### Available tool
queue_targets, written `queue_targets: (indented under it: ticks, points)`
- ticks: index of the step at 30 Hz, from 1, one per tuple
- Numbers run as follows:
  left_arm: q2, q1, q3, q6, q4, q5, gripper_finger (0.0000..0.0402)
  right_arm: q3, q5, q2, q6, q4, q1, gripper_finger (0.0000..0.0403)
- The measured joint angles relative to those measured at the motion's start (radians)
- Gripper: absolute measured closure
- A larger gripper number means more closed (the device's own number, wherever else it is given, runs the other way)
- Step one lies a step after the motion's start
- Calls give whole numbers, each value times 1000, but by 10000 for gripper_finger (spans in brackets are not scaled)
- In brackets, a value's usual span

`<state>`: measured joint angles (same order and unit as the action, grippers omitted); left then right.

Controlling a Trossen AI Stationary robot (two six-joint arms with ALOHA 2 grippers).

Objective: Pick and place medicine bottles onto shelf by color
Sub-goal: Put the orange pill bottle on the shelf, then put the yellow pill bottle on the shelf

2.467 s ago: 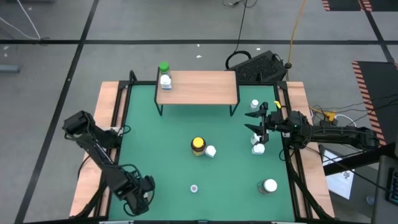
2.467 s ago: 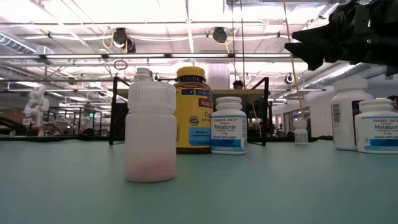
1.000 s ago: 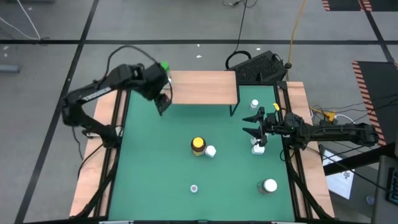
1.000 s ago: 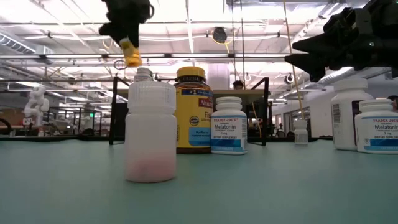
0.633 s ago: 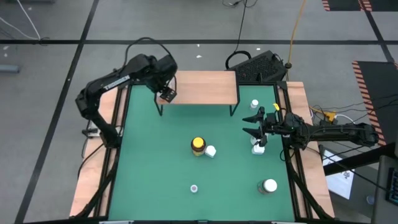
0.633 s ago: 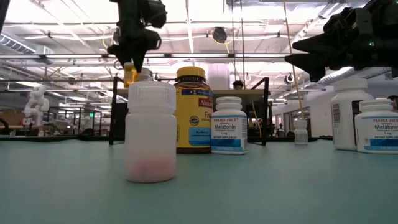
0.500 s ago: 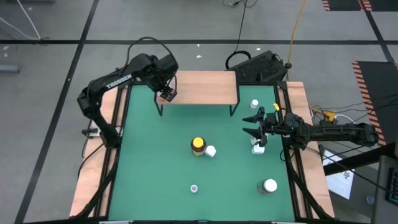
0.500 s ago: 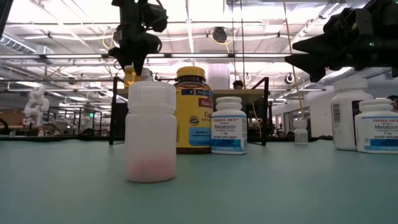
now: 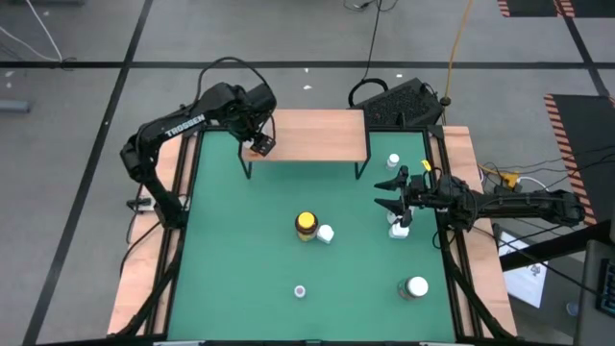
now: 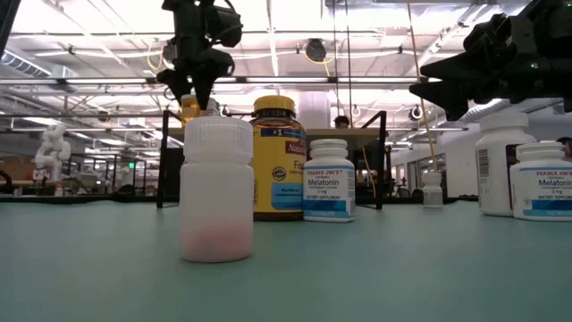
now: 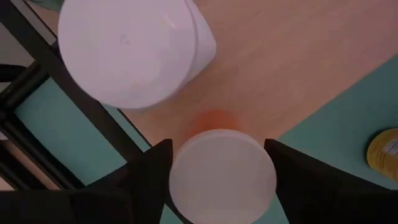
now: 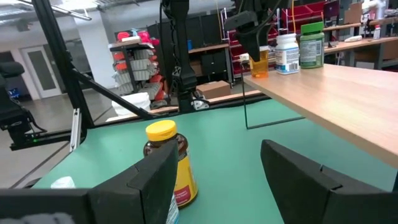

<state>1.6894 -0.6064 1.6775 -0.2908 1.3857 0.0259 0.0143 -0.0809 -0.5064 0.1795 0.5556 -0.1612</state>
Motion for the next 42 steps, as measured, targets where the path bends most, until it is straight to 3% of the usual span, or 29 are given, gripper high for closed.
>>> queue_targets:
  ticks: [9, 15, 19, 23, 29, 33, 40, 42]
  points:
    - [-39, -1, 0, 17, 0, -1, 133, 0, -39, 0, -16, 0, 1, 177]
    - [-135, 14, 0, 20, -2, 2, 133, 0, -52, 0, -34, 12, 32, 177]
    - [-223, 113, 0, 11, -23, 63, 133, 0, -51, -10, -64, 46, 76, 177]
    - [-301, 292, -21, -45, -100, 179, 133, 4, -19, -56, -111, 71, 149, 177]
    - [-373, 569, -211, -86, -440, 261, 133, 54, 108, -190, -117, 68, 257, 177]
    - [-374, 693, -396, -84, -748, 265, 133, 85, 188, -301, -111, 201, 302, 177]
    - [-312, 765, -684, -56, -1331, 262, 133, 86, 216, -402, -85, 312, 314, 177]
    - [-294, 762, -734, -53, -1413, 261, 133, 86, 216, -416, -83, 326, 314, 177]
